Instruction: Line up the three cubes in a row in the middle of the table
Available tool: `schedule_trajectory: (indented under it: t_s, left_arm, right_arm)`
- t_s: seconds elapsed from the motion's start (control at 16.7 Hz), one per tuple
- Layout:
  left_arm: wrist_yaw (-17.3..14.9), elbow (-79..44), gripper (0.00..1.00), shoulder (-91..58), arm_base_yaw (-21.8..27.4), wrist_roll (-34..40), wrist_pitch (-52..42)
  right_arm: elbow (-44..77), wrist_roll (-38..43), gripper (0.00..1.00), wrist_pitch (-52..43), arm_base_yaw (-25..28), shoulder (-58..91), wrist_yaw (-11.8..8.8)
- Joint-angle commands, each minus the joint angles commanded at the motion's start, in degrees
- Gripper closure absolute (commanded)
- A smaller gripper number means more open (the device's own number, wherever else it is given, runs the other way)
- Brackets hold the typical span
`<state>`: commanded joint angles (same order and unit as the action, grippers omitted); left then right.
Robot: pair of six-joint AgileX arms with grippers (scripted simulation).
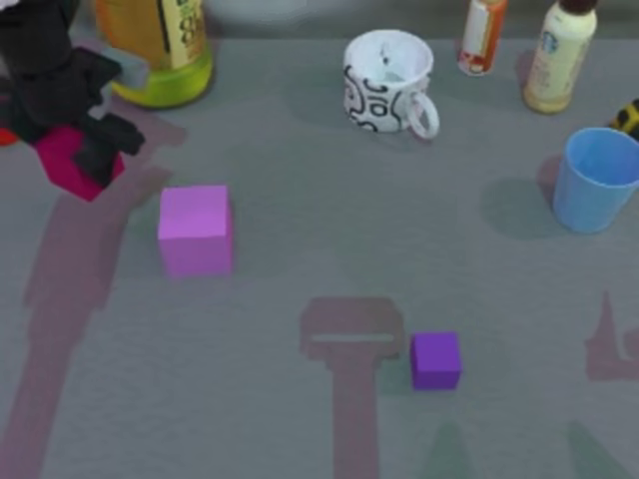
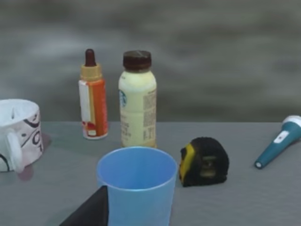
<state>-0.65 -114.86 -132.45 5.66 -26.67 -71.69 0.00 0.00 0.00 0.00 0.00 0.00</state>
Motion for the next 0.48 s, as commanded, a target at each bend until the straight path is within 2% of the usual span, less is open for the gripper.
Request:
schedule_trajectory:
  t_s: [0.24,0.48]
  left_arm:
    - [0.2,1.68,1.0,1.37,6.84,10.78,0.21]
    - [0.42,5.55,1.0,4.04,17.24,28.67,0.66]
  right_arm:
    - [0.0,0.0,0.0,0.0,0.0,0.0,0.0]
    - [0.0,0.0,0.0,0.0,0.0,0.0,0.0]
